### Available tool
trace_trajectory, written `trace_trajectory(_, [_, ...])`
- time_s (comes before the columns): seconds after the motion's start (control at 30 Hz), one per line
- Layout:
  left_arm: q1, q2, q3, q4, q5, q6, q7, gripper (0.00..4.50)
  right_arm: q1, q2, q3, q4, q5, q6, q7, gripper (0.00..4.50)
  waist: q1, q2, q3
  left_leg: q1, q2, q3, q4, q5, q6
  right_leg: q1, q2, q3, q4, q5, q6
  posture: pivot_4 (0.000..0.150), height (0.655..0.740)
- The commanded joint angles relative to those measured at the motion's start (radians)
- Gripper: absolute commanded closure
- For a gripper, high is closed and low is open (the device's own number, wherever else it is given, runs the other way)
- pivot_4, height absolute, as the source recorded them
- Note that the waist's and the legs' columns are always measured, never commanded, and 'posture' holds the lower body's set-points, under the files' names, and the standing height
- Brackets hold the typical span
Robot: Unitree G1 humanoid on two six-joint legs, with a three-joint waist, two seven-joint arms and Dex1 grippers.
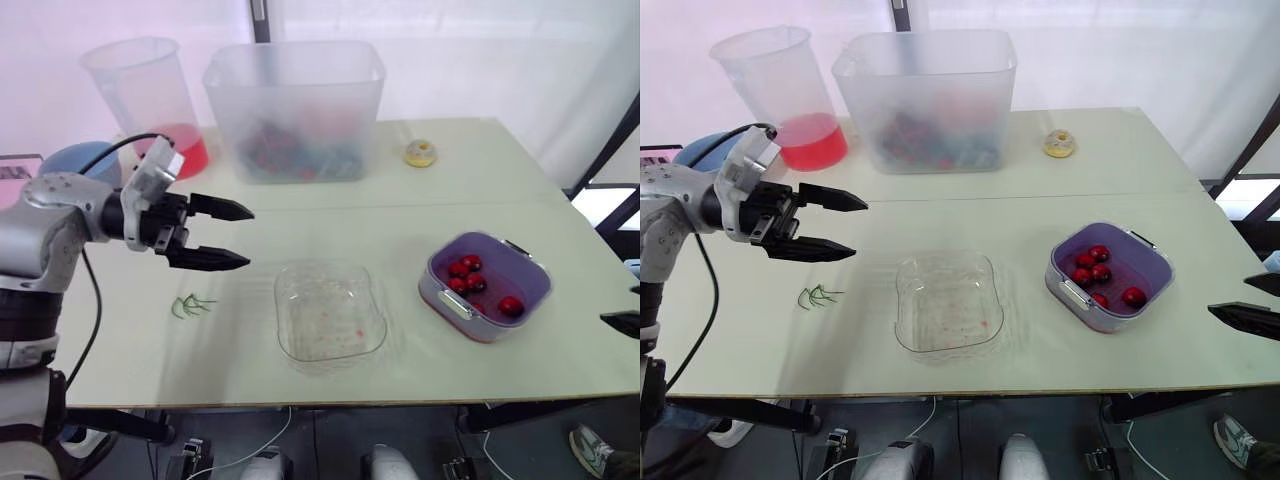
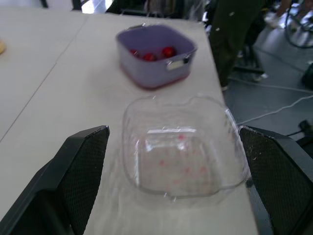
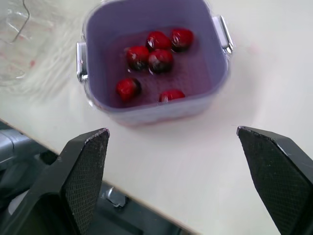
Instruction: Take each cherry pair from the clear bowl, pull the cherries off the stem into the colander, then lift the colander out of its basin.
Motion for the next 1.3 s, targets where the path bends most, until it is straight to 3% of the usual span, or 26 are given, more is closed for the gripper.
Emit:
trace_trajectory(0.03, [-0.005, -0.014, -0.014, 0.017, 0.027, -0.007, 0.019, 0.06, -0.047, 0.009, -0.02, -0.087, 0.057, 0.033, -0.042, 0.0, 0.0, 0.0, 0.0, 0.002, 0.0, 0.0, 0.0, 0.0, 0.001, 0.002, 0.0, 0.0, 0.0, 0.0, 0.0, 0.15, 0.74])
trace_trajectory(0.17, [0.031, -0.05, 0.005, -0.023, 0.008, -0.003, 0.047, 0.06, -0.157, -0.026, 0.091, -0.229, 0.109, 0.089, -0.175, 0.0, 0.004, -0.001, 0.001, 0.01, 0.001, 0.0, -0.001, -0.001, 0.002, 0.01, 0.0, 0.0, -0.003, 0.0, 0.0, 0.15, 0.74])
trace_trajectory(0.37, [0.086, -0.135, 0.036, -0.069, 0.008, -0.018, 0.168, 0.06, -0.468, -0.188, 0.399, -0.372, 0.325, 0.413, -0.335, 0.0, 0.009, -0.001, 0.001, 0.009, 0.002, -0.002, -0.001, -0.001, 0.002, 0.011, 0.0, 0.0, -0.005, 0.0, 0.0, 0.15, 0.74])
trace_trajectory(0.47, [0.103, -0.157, 0.025, -0.09, 0.017, -0.024, 0.195, 0.06, -0.684, -0.14, 0.644, -0.333, 0.373, 0.452, -0.488, 0.0, 0.01, -0.002, 0.002, 0.009, 0.002, -0.003, -0.001, -0.001, 0.002, 0.011, -0.001, 0.0, -0.006, 0.0, 0.0, 0.15, 0.74])
trace_trajectory(0.57, [0.114, -0.157, 0.011, -0.088, 0.054, -0.034, 0.24, 0.06, -0.797, -0.062, 0.847, -0.28, 0.366, 0.453, -0.657, 0.0, 0.011, -0.003, 0.002, 0.009, 0.001, -0.005, -0.002, -0.001, 0.002, 0.011, -0.002, 0.0, -0.006, 0.0, 0.0, 0.15, 0.74])
trace_trajectory(0.93, [0.18, -0.127, 0.04, -0.179, 0.045, -0.011, 0.308, 0.06, -0.938, 0.058, 1.12, -0.127, 0.458, 0.453, -0.977, 0.0, 0.007, -0.002, 0.002, 0.006, 0.001, -0.005, -0.003, -0.001, 0.001, 0.006, -0.003, 0.0, -0.005, 0.0, 0.0, 0.15, 0.74])
trace_trajectory(1.07, [0.19, -0.12, 0.053, -0.198, 0.035, -0.001, 0.325, 0.0, -0.969, 0.053, 1.16, -0.103, 0.52, 0.453, -1.026, 1.4, 0.005, -0.002, 0.002, 0.006, 0.0, -0.005, -0.003, -0.001, 0.001, 0.006, -0.003, 0.0, -0.005, 0.0, 0.0, 0.15, 0.74])
trace_trajectory(1.23, [0.197, -0.119, 0.056, -0.21, 0.031, 0.003, 0.339, 0.0, -0.995, 0.054, 1.182, -0.083, 0.583, 0.453, -1.086, 4.03, 0.005, -0.002, 0.002, 0.006, 0.0, -0.005, -0.003, -0.001, 0.001, 0.006, -0.003, 0.0, -0.005, 0.0, 0.0, 0.15, 0.74])
trace_trajectory(1.27, [0.196, -0.12, 0.056, -0.21, 0.03, 0.004, 0.341, 0.0, -1.003, 0.056, 1.186, -0.079, 0.597, 0.453, -1.098, 4.32, 0.005, -0.002, 0.002, 0.006, 0.0, -0.005, -0.003, -0.001, 0.001, 0.006, -0.003, 0.0, -0.005, 0.0, 0.0, 0.15, 0.74])
trace_trajectory(1.3, [0.195, -0.121, 0.056, -0.211, 0.028, 0.005, 0.344, 0.0, -1.009, 0.056, 1.187, -0.076, 0.613, 0.453, -1.11, 4.29, 0.005, -0.002, 0.002, 0.006, 0.0, -0.005, -0.003, -0.001, 0.001, 0.006, -0.003, 0.0, -0.005, 0.0, 0.0, 0.15, 0.74])
